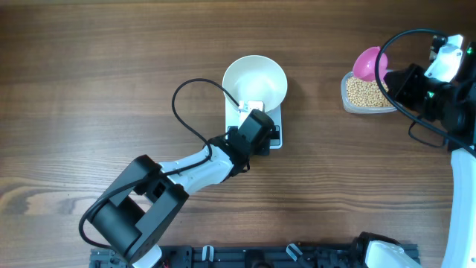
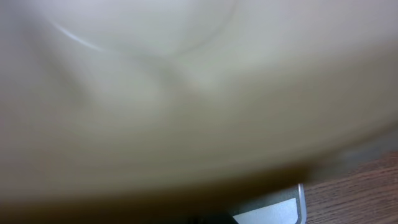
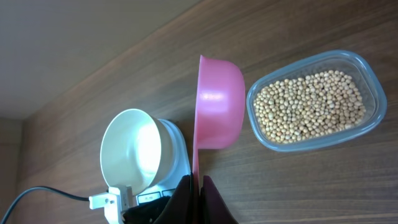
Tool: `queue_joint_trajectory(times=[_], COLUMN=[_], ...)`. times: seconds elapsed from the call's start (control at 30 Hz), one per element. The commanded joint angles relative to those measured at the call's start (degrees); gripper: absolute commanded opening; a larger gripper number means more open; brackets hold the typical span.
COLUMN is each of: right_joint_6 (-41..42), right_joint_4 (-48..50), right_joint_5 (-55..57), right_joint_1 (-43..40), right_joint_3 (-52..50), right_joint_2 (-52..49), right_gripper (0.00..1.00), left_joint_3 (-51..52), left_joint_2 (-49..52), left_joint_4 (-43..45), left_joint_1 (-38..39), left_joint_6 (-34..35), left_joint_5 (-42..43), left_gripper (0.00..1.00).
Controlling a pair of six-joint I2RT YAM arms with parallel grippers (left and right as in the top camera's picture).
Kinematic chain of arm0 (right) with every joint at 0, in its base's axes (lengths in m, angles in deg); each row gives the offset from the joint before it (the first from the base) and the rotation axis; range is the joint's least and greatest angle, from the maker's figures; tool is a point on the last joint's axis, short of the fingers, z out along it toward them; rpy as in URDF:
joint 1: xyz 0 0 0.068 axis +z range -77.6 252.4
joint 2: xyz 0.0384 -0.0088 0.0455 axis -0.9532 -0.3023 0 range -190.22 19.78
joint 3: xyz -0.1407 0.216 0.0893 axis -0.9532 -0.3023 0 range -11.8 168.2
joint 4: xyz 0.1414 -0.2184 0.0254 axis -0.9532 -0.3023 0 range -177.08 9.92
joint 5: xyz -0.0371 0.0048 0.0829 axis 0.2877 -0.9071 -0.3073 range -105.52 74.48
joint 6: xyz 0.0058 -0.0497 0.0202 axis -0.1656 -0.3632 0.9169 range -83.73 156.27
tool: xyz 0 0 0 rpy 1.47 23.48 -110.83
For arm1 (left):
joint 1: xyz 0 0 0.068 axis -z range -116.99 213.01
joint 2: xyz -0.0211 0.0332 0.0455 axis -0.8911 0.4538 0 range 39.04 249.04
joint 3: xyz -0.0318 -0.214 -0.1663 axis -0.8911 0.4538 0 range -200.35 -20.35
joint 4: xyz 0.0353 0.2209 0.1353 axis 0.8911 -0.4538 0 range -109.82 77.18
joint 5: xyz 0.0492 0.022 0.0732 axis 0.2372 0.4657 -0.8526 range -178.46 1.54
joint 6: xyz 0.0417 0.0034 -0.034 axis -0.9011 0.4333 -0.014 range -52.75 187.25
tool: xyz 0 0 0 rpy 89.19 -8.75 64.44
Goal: Scoop item into bowl and weigh 150g on scale
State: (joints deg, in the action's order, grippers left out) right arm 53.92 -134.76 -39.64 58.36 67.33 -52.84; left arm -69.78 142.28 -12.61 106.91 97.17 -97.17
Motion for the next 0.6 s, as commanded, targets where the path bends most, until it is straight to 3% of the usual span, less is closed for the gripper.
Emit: queue_joint_trajectory(times=[0.0,0.33,0.57], right_joint_6=[-0.9,-1.0,-1.0], right_joint_4=[-0.3,-2.4,-2.5], right_joint_5=[0.2,0.2,0.2], right_joint_1=[-0.1,-0.1,-0.1], right_joint_3=[1.2,1.2,1.2], right_joint_2=[0.9,0.9,0.9], right_gripper=[0.04,0.04,0.04], left_joint_3=[3.6,4.6,4.6], left_joint_2=[5.2,6.5,-11.1], left_joint_4=[-4.3,-5.0,-14.3], left_joint_1=[-0.4,-0.4,-0.2], left_joint_6=[0.6,0.6,0.6], left_joint_5=[-1.0,1.0,3.1], left_gripper=[0.04,0.04,0.04])
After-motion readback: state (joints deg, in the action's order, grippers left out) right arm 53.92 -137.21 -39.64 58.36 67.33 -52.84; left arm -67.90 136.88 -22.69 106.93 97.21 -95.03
